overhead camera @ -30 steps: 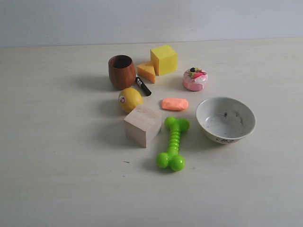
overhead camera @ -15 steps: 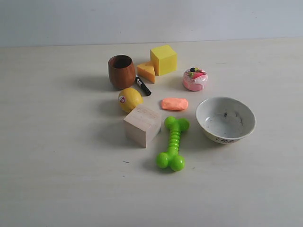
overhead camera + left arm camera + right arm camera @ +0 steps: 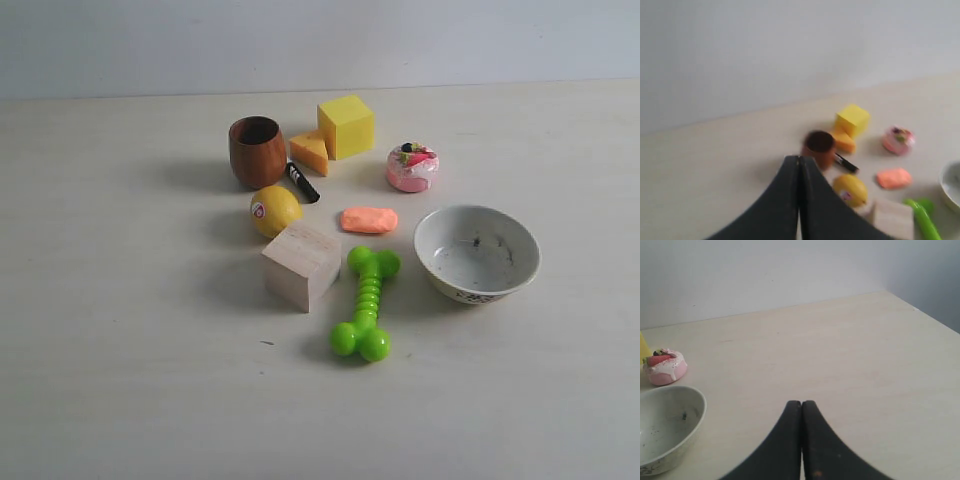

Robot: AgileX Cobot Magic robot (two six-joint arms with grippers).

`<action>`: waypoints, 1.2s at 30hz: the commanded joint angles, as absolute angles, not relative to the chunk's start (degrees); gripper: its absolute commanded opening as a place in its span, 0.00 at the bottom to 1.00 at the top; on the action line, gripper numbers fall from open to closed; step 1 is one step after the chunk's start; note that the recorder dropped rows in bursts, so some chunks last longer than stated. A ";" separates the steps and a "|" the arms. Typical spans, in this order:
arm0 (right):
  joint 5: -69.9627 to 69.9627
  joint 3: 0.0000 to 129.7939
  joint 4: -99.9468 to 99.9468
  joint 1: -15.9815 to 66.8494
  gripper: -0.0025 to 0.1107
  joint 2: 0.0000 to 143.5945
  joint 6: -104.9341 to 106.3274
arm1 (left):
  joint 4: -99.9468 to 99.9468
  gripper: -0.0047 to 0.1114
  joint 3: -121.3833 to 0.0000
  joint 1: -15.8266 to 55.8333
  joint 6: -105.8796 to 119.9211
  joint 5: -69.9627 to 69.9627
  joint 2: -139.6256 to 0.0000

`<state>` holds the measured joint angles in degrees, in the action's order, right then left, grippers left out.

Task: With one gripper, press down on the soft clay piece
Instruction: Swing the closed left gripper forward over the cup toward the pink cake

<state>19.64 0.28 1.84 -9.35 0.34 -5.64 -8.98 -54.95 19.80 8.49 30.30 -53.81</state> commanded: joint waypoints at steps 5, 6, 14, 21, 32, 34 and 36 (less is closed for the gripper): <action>19.40 0.00 1.86 -9.33 0.02 0.00 -5.65 | -24.29 0.04 -73.27 27.50 19.52 57.04 -77.32; 19.40 0.00 1.86 -9.33 0.02 0.00 -5.65 | -24.79 0.04 -74.54 27.78 19.52 59.12 -79.68; 19.40 0.00 1.86 -9.33 0.02 0.00 -5.65 | -25.80 0.04 -85.46 30.65 17.40 69.96 -96.42; 19.40 0.00 1.86 -9.33 0.02 0.00 -5.65 | -25.02 0.04 -95.37 32.78 13.46 69.96 -107.28; 19.38 0.00 1.86 -9.33 0.02 0.00 -5.65 | -24.23 0.04 -110.56 35.46 10.14 69.96 -120.44; 19.38 0.00 1.86 -9.33 0.02 0.00 -5.65 | -24.23 0.04 -112.84 36.07 9.52 69.96 -122.73; 19.38 0.00 1.86 -9.33 0.02 0.00 -5.65 | -24.14 0.04 -114.69 36.60 8.99 69.96 -125.05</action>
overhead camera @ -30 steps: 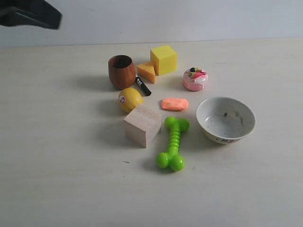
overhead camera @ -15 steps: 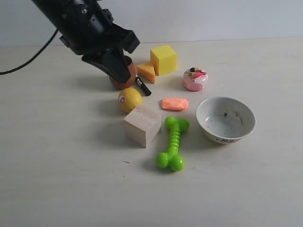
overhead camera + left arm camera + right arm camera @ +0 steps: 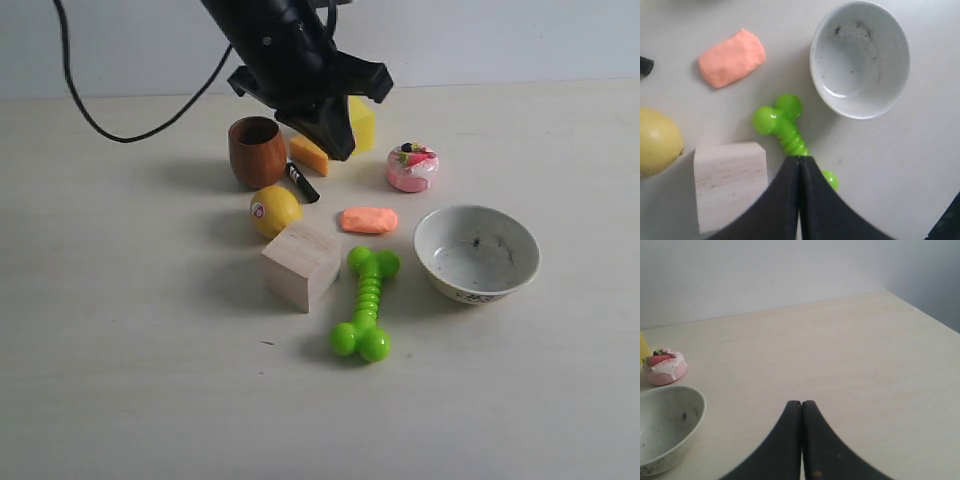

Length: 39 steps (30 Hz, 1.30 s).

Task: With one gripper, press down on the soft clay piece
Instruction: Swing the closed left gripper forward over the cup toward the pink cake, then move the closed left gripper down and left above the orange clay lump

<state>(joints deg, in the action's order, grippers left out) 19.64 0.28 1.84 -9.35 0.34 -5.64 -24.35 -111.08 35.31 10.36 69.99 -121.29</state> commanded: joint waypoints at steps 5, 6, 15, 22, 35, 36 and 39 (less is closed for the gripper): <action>19.38 0.00 1.86 -9.33 0.02 0.00 -5.65 | -24.14 0.04 -118.23 37.14 11.04 69.96 -129.29; 19.38 0.00 1.86 -9.33 0.02 0.00 -5.65 | -24.14 0.04 -118.71 37.14 11.92 69.96 -129.71; 19.38 0.00 1.86 -9.33 0.02 0.00 -5.65 | -23.36 0.04 -119.90 37.14 12.00 67.72 -131.10; 19.38 0.00 1.86 -9.33 0.02 0.00 -5.65 | -23.71 0.04 -119.90 37.14 14.34 66.50 -133.46; 19.38 0.00 1.86 -9.33 0.02 0.00 -5.65 | -25.29 0.04 -121.44 37.22 27.51 61.26 -133.89; 19.38 0.00 1.86 -9.33 0.02 0.00 -5.65 | -25.29 0.04 -121.44 37.22 27.61 60.57 -134.02; 19.38 0.00 1.86 -9.33 0.02 0.00 -5.65 | -25.02 0.04 -121.44 37.22 30.80 60.04 -134.47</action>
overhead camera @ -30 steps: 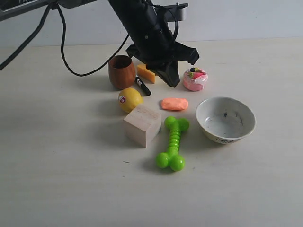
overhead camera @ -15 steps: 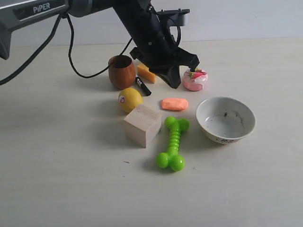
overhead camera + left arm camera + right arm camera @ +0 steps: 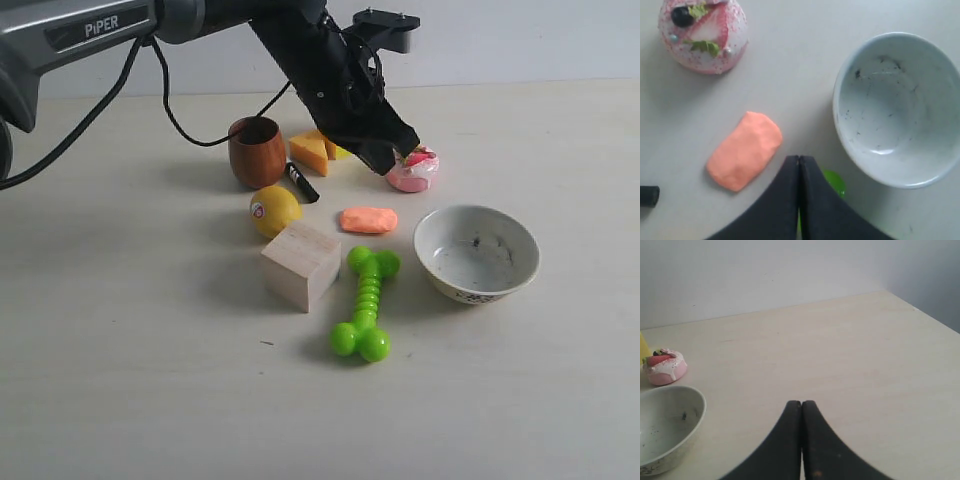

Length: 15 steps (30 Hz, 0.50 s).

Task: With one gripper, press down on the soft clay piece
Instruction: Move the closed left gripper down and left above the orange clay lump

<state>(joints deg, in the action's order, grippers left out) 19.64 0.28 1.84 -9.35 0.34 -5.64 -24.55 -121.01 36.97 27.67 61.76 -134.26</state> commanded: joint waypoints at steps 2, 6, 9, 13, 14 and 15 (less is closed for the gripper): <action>19.38 0.00 1.86 -9.33 0.02 0.00 -5.65 | -24.63 0.04 -121.44 37.22 32.88 60.53 -134.70; 19.38 0.00 1.86 -9.33 0.02 0.00 -5.65 | -24.56 0.04 -121.44 37.22 37.38 62.00 -134.70; 19.38 0.00 1.86 -9.33 0.02 0.00 -5.65 | -24.35 0.04 -121.44 37.22 43.47 64.73 -134.70; 19.38 0.00 1.86 -9.33 0.02 0.00 -5.65 | -24.47 0.04 -121.44 37.26 53.83 67.32 -134.70; 19.38 0.00 1.86 -9.33 0.02 0.00 -5.65 | -24.59 0.04 -121.44 37.36 55.25 67.32 -134.70; 19.38 0.00 1.86 -9.33 0.02 0.00 -5.65 | -24.59 0.04 -121.44 37.36 56.42 67.32 -134.70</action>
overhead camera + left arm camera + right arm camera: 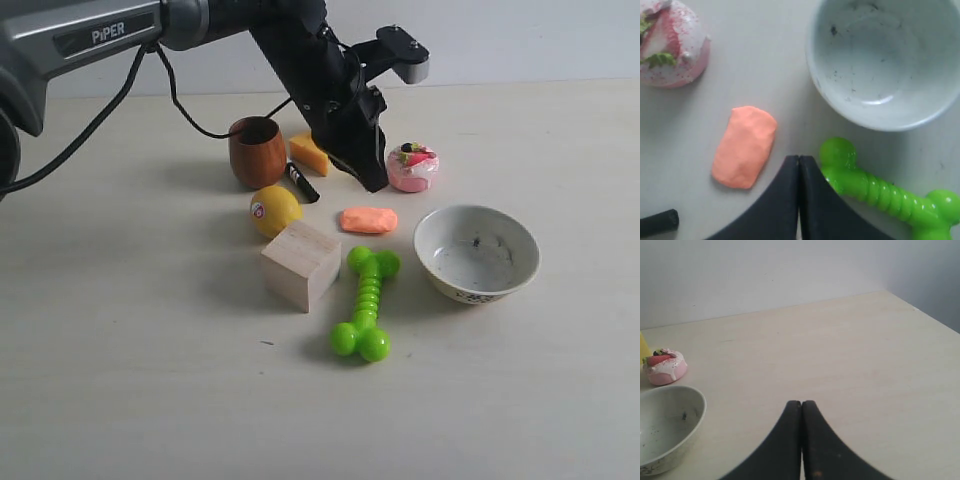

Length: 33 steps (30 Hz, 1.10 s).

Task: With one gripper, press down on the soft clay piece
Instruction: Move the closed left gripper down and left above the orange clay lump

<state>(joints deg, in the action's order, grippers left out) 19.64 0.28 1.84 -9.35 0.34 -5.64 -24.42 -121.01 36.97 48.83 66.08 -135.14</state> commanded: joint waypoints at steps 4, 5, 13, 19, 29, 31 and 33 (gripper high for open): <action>19.38 0.00 1.86 -9.33 0.02 0.00 -5.65 | -24.70 0.04 -121.44 37.85 56.82 67.32 -134.60; 19.38 0.00 1.86 -9.33 0.02 0.00 -5.65 | -24.70 0.04 -121.44 37.99 56.81 67.32 -134.60; 19.38 0.00 1.86 -9.33 0.02 0.00 -5.65 | -26.52 0.04 -121.44 38.01 56.81 65.89 -134.60; 19.38 0.00 1.86 -9.33 0.02 0.00 -5.65 | -26.47 0.04 -121.44 38.01 56.81 62.73 -134.60; 19.38 0.00 1.86 -9.33 0.02 0.00 -5.65 | -24.74 0.04 -121.44 38.93 64.32 56.29 -134.72; 19.38 0.00 1.86 -9.33 0.02 0.00 -5.65 | -23.09 0.04 -121.44 39.36 64.10 56.28 -135.23; 19.38 0.00 1.86 -9.33 0.02 0.00 -5.65 | -21.44 0.04 -121.44 39.62 62.93 56.39 -136.06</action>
<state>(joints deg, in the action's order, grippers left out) 19.64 0.28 1.84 -9.35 0.34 -5.64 -23.43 -121.01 38.95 63.75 56.63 -134.99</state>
